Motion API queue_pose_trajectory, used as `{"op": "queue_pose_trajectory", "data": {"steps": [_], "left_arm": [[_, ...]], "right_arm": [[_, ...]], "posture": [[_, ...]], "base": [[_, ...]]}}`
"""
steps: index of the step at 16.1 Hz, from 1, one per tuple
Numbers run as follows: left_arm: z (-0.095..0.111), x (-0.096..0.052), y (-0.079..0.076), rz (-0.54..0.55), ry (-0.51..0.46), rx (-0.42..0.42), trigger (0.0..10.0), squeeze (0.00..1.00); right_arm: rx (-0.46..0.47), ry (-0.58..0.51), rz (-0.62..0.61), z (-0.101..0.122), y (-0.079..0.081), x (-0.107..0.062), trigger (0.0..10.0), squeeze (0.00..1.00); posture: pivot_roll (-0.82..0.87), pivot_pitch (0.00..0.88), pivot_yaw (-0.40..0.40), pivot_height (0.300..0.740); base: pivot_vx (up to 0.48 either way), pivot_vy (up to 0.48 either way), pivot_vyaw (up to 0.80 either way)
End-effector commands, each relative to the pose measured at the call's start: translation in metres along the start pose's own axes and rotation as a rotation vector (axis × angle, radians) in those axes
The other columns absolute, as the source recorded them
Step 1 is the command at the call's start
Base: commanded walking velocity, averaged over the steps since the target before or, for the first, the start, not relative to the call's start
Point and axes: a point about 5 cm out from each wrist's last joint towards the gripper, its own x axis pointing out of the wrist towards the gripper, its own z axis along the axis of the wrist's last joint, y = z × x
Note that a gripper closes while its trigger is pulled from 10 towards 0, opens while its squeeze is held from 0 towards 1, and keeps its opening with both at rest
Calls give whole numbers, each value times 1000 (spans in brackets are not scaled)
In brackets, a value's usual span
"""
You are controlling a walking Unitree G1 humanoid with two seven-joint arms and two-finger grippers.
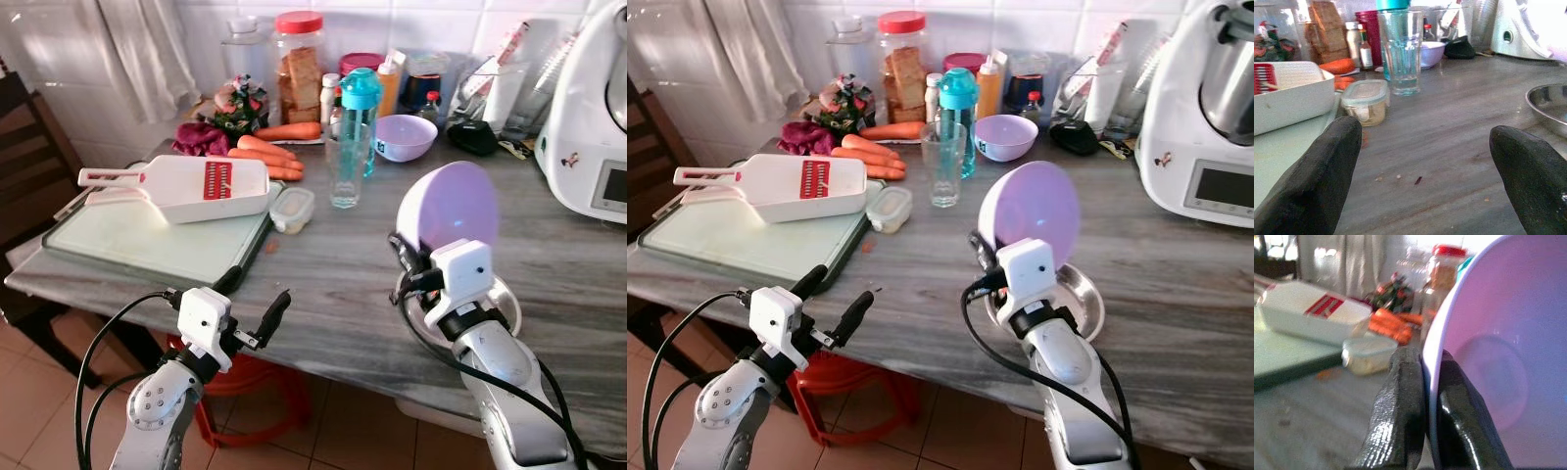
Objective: Setting the table
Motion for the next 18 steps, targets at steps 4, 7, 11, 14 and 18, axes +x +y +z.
{"op": "queue_pose_trajectory", "data": {"steps": [4,7,11,14,18], "left_arm": [[5,2,-8,-112,-10,-56,10000,0],[3,-3,-7,-129,5,-58,10000,0],[2,-9,-3,-126,21,-46,10000,0],[0,-12,-4,-125,28,-49,10000,0],[-3,-14,-5,-127,31,-50,10000,0]], "right_arm": [[-70,35,192,-4,2,17,10000,0],[-143,50,343,-10,5,24,10000,0],[-170,102,492,-22,5,34,10000,0],[-175,127,591,-30,9,33,10000,0],[-172,143,626,-38,13,31,10000,188]], "posture": [[10,40,57,740],[17,43,53,740],[42,48,49,740],[53,48,46,740],[54,47,44,740]], "base": [[0,0,0],[0,0,0],[0,0,0],[0,0,0],[0,0,0]]}}
